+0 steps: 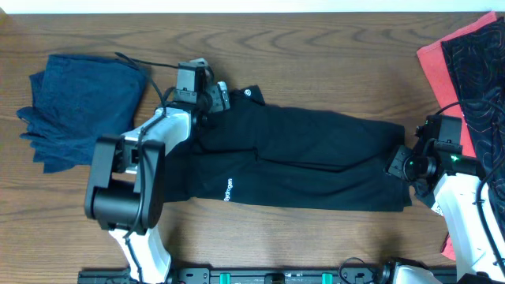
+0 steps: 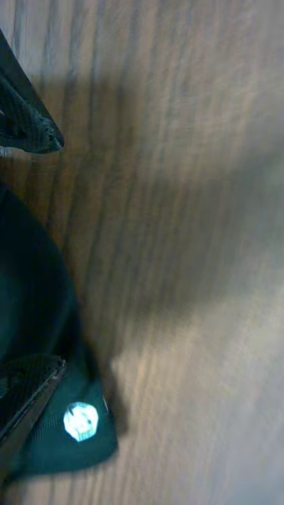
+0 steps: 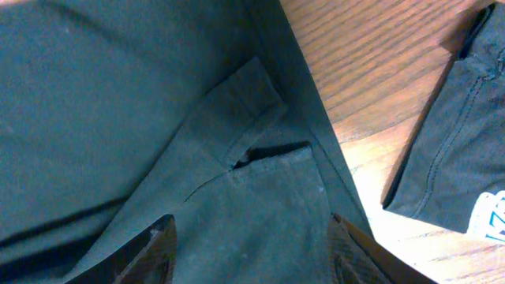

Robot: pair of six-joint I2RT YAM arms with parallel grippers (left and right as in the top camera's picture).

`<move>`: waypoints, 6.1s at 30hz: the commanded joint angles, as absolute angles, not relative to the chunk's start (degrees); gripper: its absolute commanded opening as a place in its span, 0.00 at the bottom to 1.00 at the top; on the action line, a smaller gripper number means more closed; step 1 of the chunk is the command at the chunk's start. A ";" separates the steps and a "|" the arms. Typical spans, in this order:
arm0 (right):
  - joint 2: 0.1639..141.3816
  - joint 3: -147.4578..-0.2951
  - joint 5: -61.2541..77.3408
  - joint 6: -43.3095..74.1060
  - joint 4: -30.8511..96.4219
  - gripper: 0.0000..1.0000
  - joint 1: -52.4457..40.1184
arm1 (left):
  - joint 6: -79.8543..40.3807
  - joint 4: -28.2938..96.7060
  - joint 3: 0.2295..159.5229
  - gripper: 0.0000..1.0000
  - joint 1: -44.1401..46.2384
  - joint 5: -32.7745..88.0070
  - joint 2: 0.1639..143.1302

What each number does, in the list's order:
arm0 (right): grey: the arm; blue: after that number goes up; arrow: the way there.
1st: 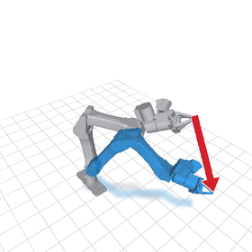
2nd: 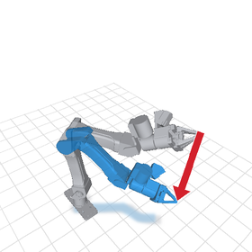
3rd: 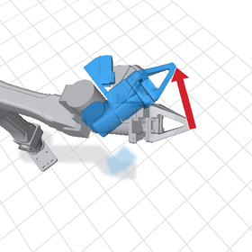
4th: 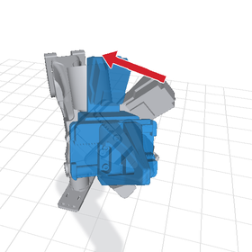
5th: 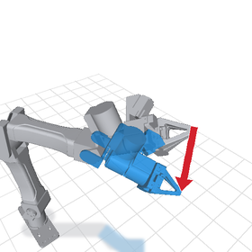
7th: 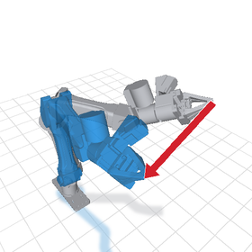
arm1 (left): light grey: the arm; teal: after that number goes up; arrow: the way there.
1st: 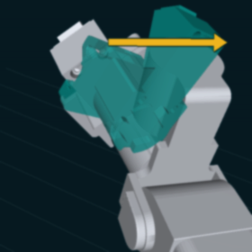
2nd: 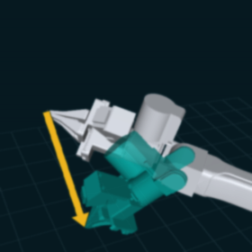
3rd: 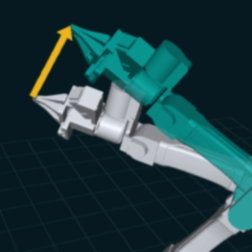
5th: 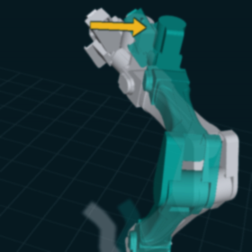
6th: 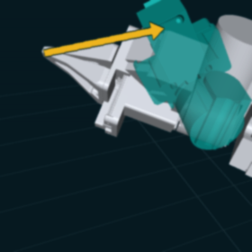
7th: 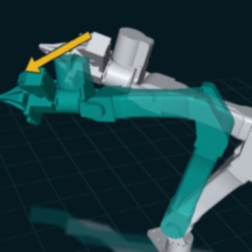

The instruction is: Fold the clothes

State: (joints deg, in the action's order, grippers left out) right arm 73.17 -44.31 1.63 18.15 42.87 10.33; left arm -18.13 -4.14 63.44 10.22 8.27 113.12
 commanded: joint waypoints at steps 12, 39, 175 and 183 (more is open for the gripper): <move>72.64 -45.32 1.93 17.06 41.54 0.58 10.11 | -18.26 -3.77 63.77 0.06 9.98 11.75 113.25; 88.01 -45.30 0.73 15.51 11.09 0.79 10.11 | -18.20 6.33 63.77 0.06 10.04 12.73 99.61; 77.93 -45.95 -9.63 25.23 45.21 0.01 15.35 | -16.78 48.16 59.64 0.54 0.45 16.29 87.15; 77.93 -45.95 -9.61 25.26 45.23 0.01 15.35 | -16.75 29.21 59.81 0.54 1.26 21.39 87.35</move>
